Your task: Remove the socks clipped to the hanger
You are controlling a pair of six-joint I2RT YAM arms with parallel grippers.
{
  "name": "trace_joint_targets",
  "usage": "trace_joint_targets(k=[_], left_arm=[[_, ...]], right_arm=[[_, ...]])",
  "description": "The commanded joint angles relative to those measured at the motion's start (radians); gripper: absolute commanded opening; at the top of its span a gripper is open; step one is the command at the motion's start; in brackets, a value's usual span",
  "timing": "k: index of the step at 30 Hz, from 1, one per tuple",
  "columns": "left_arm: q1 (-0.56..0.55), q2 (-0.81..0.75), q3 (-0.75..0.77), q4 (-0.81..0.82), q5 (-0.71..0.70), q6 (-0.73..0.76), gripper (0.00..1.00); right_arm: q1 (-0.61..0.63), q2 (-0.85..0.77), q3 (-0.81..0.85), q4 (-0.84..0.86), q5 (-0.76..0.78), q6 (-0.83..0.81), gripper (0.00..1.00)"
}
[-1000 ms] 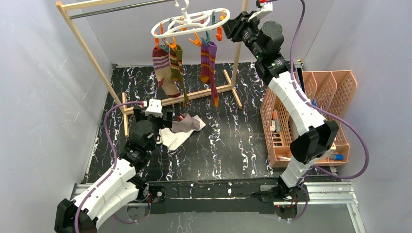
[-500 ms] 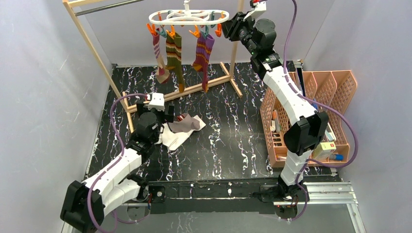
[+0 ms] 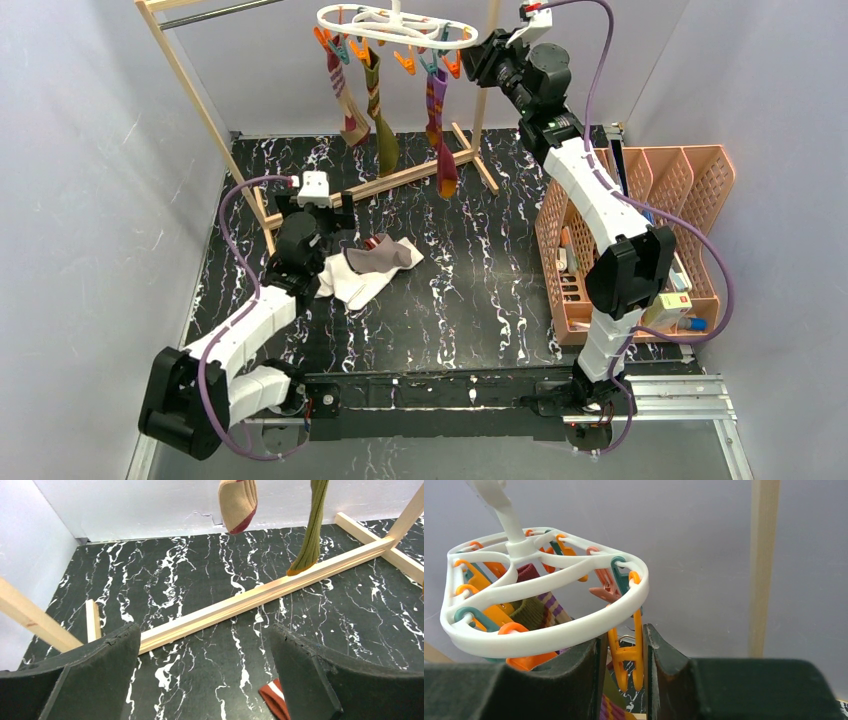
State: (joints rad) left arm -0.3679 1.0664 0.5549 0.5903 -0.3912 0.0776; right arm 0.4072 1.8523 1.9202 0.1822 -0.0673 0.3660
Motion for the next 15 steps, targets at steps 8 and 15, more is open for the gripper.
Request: trace_joint_targets(k=[8, 15], left_arm=[[0.012, 0.273, 0.201, 0.194, 0.159, -0.129, 0.98], [0.012, 0.482, 0.389, 0.231, 0.243, -0.178, 0.98]], right_arm=[[-0.013, -0.04, -0.02, -0.03, 0.018, -0.002, 0.01], [-0.013, -0.045, -0.034, -0.023, 0.002, 0.004, 0.01]])
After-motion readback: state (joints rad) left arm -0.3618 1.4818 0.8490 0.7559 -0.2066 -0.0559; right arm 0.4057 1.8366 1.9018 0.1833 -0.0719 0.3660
